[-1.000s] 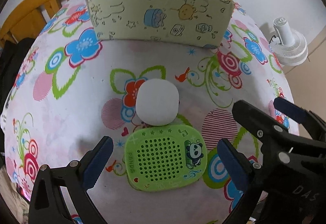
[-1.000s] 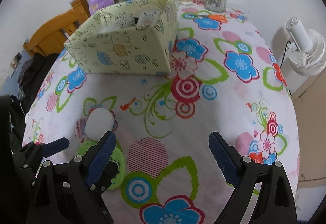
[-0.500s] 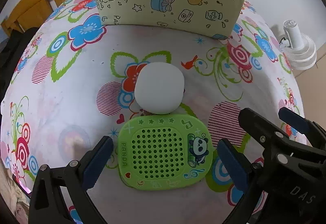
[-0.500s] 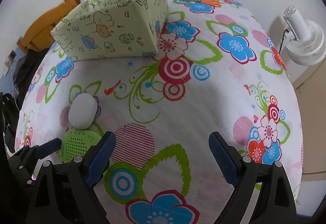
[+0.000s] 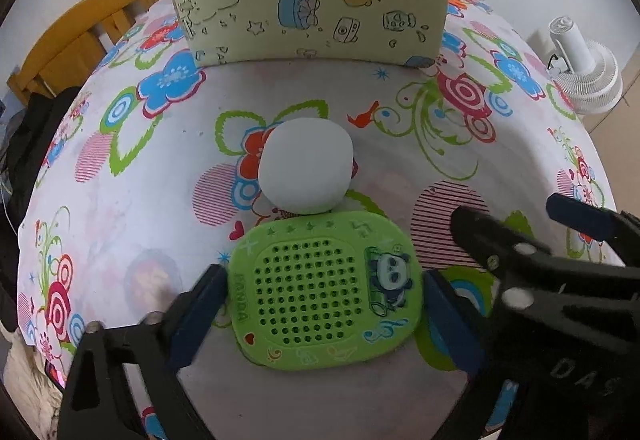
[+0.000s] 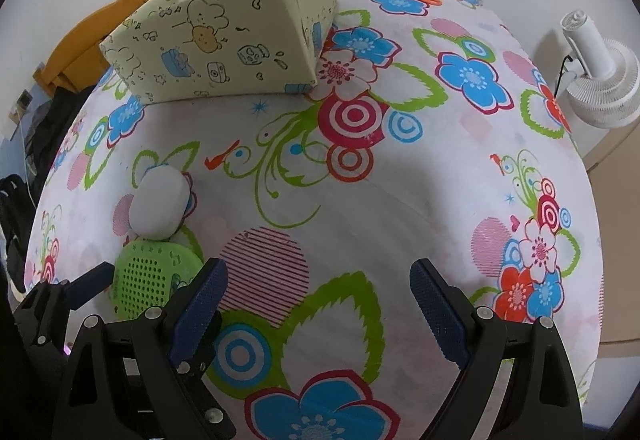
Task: Organize rigid objects
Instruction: 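Move the left gripper to the green speaker while the right gripper approaches the white device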
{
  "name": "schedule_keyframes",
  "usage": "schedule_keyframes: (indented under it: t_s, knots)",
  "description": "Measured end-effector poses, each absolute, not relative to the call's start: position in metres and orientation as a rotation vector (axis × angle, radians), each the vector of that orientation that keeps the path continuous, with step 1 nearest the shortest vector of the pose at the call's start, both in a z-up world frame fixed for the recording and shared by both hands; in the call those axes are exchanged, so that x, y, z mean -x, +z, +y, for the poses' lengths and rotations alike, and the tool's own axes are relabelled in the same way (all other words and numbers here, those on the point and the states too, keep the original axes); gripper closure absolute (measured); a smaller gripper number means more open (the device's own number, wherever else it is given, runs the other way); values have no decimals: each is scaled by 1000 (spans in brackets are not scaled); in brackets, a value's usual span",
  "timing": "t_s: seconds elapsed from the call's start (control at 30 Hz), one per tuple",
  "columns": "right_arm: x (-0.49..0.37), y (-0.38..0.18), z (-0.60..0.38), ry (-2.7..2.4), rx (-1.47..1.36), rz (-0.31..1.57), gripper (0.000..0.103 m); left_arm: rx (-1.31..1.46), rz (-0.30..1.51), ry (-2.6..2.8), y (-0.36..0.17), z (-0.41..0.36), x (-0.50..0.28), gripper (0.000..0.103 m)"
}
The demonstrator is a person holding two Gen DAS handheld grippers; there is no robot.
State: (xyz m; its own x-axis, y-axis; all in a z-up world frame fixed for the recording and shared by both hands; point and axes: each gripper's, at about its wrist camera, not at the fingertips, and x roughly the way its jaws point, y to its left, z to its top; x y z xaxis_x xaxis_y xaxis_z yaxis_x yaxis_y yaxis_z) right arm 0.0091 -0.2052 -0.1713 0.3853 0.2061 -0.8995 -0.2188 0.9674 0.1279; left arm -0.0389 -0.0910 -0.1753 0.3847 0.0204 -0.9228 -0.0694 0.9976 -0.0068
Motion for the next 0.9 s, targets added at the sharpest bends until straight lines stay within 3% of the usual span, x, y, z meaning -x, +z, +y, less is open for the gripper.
schedule_keyframes:
  t_s: [0.9]
  knots:
    - [-13, -159, -128, 230, -58, 1121, 9, -112, 1169, -58, -165, -21, 28, 7]
